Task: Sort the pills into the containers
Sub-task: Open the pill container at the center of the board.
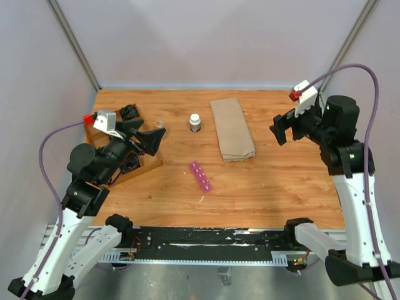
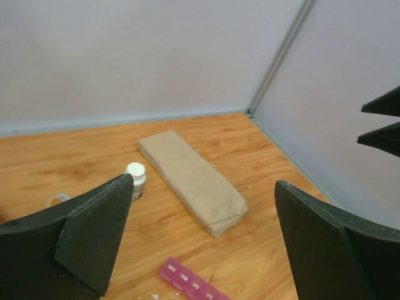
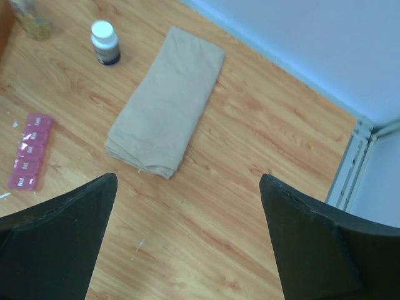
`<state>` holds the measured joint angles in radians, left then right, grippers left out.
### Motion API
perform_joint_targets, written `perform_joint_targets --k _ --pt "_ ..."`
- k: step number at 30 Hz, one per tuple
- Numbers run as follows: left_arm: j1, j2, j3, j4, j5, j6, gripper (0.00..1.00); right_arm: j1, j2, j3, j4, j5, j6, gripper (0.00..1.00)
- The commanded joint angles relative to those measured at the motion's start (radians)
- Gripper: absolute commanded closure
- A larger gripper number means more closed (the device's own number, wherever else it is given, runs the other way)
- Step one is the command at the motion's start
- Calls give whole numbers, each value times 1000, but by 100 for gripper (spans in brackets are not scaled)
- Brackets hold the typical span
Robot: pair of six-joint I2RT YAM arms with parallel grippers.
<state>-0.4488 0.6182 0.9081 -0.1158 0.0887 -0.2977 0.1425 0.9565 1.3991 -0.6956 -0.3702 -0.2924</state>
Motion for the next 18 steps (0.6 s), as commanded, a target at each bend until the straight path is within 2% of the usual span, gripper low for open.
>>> perform_joint_targets --k 1,9,18 --pt "103 14 -30 -16 23 -41 1 -63 92 52 -37 45 -3 1" --pt "277 -5 -116 16 152 -170 1 -151 206 61 -101 5 -26 1" --pt "375 -41 -260 46 339 -327 1 -194 118 -55 -133 -240 -132 1"
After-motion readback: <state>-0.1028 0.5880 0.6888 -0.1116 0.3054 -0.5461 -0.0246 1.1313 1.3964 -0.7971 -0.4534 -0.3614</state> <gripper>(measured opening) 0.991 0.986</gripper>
